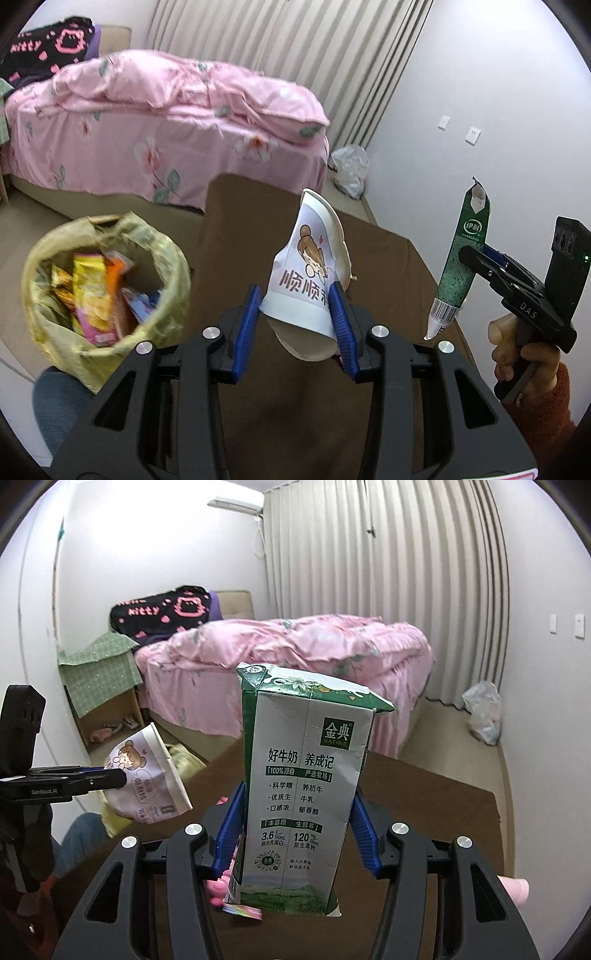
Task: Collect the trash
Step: 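Carry the cup with the left tool while the right carries the carton over the yellow bag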
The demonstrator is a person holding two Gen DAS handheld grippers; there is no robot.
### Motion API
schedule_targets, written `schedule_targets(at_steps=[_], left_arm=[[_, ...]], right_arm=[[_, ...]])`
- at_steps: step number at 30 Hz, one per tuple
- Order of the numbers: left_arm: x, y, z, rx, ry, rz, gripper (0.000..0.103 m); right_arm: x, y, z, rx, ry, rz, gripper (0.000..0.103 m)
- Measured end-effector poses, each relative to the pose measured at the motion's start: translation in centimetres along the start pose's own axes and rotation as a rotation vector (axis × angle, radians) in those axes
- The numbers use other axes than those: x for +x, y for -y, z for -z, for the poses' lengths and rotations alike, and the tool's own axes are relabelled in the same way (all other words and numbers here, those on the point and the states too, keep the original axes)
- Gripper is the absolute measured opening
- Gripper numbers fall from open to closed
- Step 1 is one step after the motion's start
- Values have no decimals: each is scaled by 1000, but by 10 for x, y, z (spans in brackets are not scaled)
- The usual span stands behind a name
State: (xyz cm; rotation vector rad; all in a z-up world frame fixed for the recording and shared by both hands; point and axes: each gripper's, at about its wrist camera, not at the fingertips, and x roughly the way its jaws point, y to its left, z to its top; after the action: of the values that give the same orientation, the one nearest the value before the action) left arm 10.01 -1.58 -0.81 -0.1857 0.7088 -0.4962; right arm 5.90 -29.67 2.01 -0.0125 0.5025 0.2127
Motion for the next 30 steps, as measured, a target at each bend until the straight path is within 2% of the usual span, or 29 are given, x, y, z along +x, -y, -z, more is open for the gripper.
schedule_targets(at_steps=[7,12,17,22,24,27,30], left_arm=[[-46,-27,-10,-15,94,-125,37],[-67,-55,-12,-40,127,-192,37],[-68,-80,-16,-44,139,-243,37],[-61,-120,-19,-77,202,-401,37],[-53,-140,-18,-119,202,-430,37],[-37,-164,-13,-160,188,-404,37],[-4,-187,-5,-169,137,-281,37]], right_arm=[[-7,-39,-23,-36,61,-82,51],[1,-76,-40,-68,83,-157,51],[19,-110,-55,-90,76,-232,51],[44,-138,-66,-96,55,-289,51],[59,-148,-70,-95,51,-308,51],[88,-162,-75,-93,35,-329,51],[121,-177,-78,-97,7,-347,51]])
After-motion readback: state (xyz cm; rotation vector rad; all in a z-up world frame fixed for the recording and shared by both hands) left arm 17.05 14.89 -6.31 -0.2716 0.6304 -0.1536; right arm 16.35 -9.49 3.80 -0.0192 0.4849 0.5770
